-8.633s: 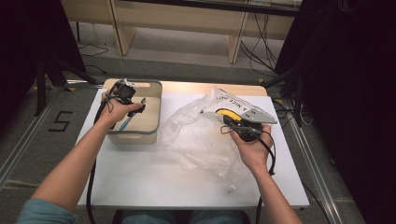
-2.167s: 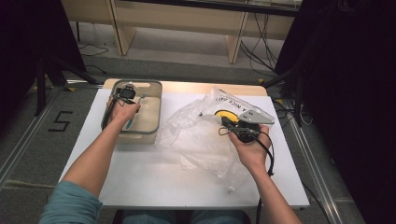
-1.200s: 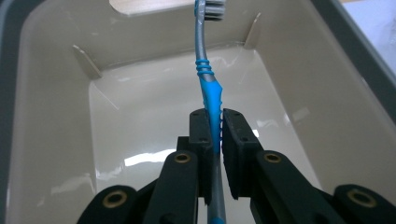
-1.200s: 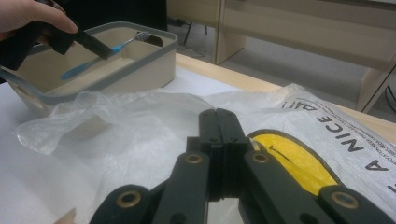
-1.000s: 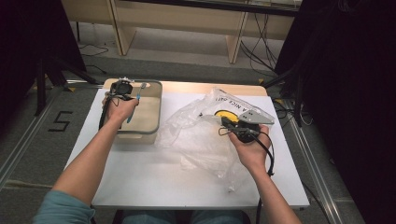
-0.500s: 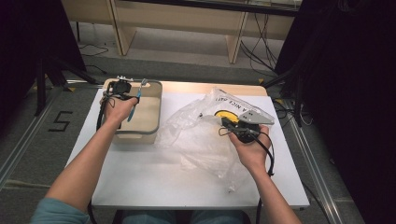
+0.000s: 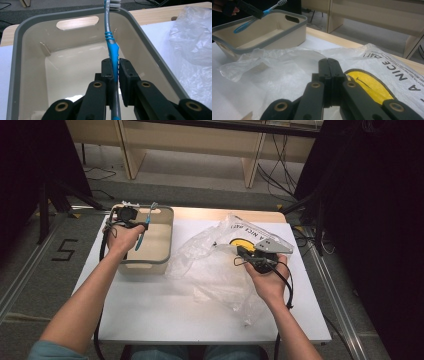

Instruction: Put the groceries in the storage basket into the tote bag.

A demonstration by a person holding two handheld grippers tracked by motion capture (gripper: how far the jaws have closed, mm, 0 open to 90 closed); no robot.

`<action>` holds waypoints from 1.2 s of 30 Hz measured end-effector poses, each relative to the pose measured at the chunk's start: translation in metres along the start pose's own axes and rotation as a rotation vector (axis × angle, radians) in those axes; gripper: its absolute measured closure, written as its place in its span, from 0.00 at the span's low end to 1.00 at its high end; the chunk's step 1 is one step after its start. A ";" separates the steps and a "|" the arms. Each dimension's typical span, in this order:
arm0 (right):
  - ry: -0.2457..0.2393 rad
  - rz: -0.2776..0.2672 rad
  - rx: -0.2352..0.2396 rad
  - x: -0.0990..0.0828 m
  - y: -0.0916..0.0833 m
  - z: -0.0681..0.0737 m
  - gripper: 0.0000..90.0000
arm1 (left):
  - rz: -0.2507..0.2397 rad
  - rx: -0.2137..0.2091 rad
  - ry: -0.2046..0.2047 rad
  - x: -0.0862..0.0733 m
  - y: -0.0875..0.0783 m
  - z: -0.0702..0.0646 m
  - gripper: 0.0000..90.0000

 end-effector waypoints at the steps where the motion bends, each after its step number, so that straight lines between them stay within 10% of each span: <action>1: -0.001 0.001 0.000 0.000 0.000 0.000 1.00 | -0.002 -0.006 0.000 0.000 -0.002 -0.001 0.91; 36: 0.000 0.001 0.003 0.000 0.001 0.001 1.00 | -0.102 -0.132 0.077 -0.016 -0.043 -0.048 0.91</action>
Point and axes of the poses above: each handheld gripper's, and its own axes: y roughly forward along the jaws, x roughly out of its top, z roughly to its left, the point moved 3 cm from there along y, roughly forward along the jaws, and after that the axes turned 2 degrees about x, right-handed, at the moved point
